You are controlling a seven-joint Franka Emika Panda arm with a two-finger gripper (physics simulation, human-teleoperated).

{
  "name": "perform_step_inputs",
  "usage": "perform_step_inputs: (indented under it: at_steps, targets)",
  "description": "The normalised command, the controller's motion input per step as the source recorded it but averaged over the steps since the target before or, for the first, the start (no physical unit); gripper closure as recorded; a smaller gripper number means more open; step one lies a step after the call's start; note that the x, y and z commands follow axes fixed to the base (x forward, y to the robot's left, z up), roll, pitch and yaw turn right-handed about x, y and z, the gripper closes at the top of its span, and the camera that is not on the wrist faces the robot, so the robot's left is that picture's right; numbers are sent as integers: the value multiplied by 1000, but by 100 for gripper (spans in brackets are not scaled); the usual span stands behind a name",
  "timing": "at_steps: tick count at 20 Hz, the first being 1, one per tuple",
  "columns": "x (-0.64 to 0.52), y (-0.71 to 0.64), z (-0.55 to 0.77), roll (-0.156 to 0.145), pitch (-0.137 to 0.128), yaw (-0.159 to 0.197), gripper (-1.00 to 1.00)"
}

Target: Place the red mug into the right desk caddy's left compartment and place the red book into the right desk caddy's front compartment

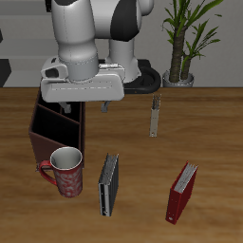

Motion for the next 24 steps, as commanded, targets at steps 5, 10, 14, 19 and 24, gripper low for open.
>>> perform_step_inputs:
  at_steps: [5, 10, 14, 19, 24]
  targets:
    - [81, -117, -261, 65, 15, -7, -100]
    - [39, -95, -142, 28, -18, 39, -100]
    - [31, -64, -112, -19, 2, 10, -100]
    - [42, -13, -189, -2, 11, 15, -100]
    - [10, -53, -254, -9, 17, 37, -100]
